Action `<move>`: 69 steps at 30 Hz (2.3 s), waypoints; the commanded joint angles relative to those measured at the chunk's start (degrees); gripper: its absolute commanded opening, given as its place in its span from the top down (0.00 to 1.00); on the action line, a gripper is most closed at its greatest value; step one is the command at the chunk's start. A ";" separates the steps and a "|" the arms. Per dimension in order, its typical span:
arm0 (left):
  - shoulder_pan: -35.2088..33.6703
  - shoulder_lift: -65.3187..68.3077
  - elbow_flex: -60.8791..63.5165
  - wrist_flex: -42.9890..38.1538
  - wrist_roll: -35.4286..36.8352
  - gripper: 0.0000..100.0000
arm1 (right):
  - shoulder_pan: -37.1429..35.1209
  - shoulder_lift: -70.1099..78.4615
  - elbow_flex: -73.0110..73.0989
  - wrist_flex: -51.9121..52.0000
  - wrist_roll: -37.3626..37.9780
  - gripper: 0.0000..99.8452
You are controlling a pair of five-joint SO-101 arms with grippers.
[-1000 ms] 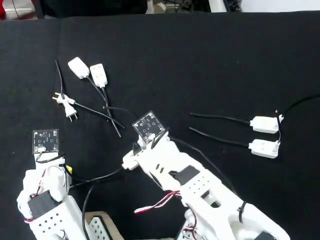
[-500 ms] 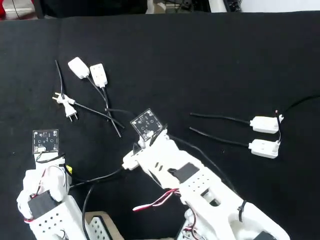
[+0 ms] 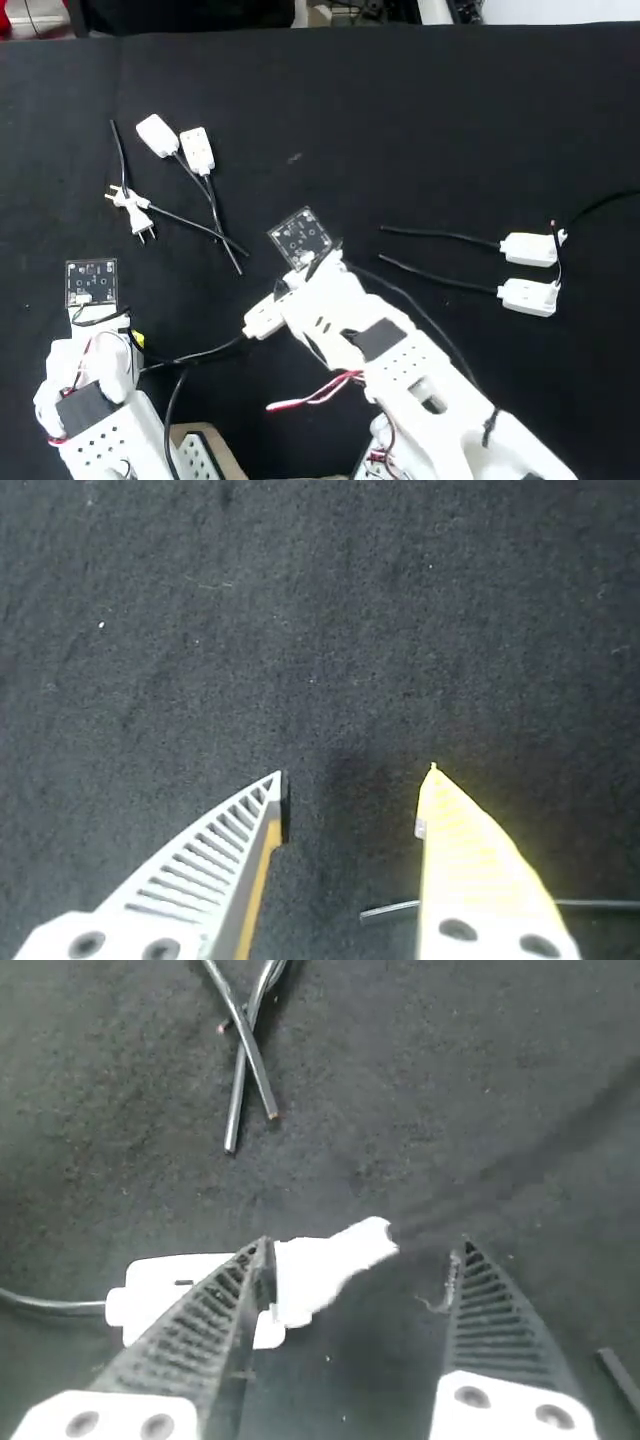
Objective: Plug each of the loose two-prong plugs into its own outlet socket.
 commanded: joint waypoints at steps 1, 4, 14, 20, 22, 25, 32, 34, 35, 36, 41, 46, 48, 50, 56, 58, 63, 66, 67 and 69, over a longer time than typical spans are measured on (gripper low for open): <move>-0.31 -0.44 -0.40 0.44 -0.53 0.78 | 0.88 -6.46 -1.63 2.55 0.26 0.74; -0.31 -0.44 -0.40 0.44 -0.53 0.78 | -1.23 -10.59 1.36 2.73 0.26 0.74; -0.40 -0.44 -0.40 0.44 -0.53 0.78 | 7.03 -12.26 -4.62 11.08 -5.01 0.78; -0.48 -0.44 -0.40 0.44 -0.53 0.78 | 7.21 0.66 -18.51 22.42 -9.23 0.74; -0.57 -0.44 -0.40 0.44 -0.53 0.78 | 7.30 9.01 -24.75 24.53 -9.41 0.74; -0.57 -0.44 -0.40 0.44 -0.53 0.78 | 7.38 22.11 -37.41 32.18 -12.04 0.74; -0.57 -0.44 -0.40 0.44 -0.53 0.78 | 11.78 51.21 -73.71 59.43 -14.24 0.74; -0.57 -0.44 -0.40 0.44 -0.53 0.78 | 12.04 57.98 -82.07 64.26 -14.51 0.74; -0.57 -0.44 -0.40 0.44 -0.53 0.78 | 12.04 61.05 -85.58 66.29 -15.38 0.74; -0.57 -0.44 -0.40 0.44 -0.53 0.78 | 12.04 63.87 -88.92 67.96 -16.88 0.74; -0.57 -0.44 -0.40 0.44 -0.53 0.78 | 11.60 75.74 -100.62 72.62 -24.18 0.74; -0.57 -0.44 -0.40 0.44 -0.53 0.78 | 10.20 81.89 -103.34 73.41 -29.63 0.82; -0.57 -0.44 -0.40 0.44 -0.53 0.78 | 9.32 82.77 -103.34 72.88 -29.80 0.85; -0.57 -0.44 -0.40 0.44 -0.53 0.78 | 8.70 83.12 -103.16 72.62 -30.95 0.83; -0.57 -0.44 -0.40 0.44 -0.53 0.78 | 8.35 82.95 -99.38 69.63 -36.31 0.79; -0.57 -0.44 -0.40 0.44 -0.53 0.78 | 8.44 82.86 -96.31 68.04 -36.31 0.79; -0.57 -0.44 -0.40 0.44 -0.53 0.78 | 8.44 82.86 -88.92 60.92 -37.98 0.80; -0.57 -0.44 -0.40 0.44 -0.53 0.78 | 8.35 82.86 -87.34 58.46 -39.12 0.86; -0.57 -0.44 -0.40 0.44 -0.53 0.78 | 8.35 82.86 -87.34 58.29 -39.21 0.88; -0.57 -0.44 -0.40 0.44 -0.53 0.78 | 8.35 82.86 -87.16 58.37 -39.21 0.90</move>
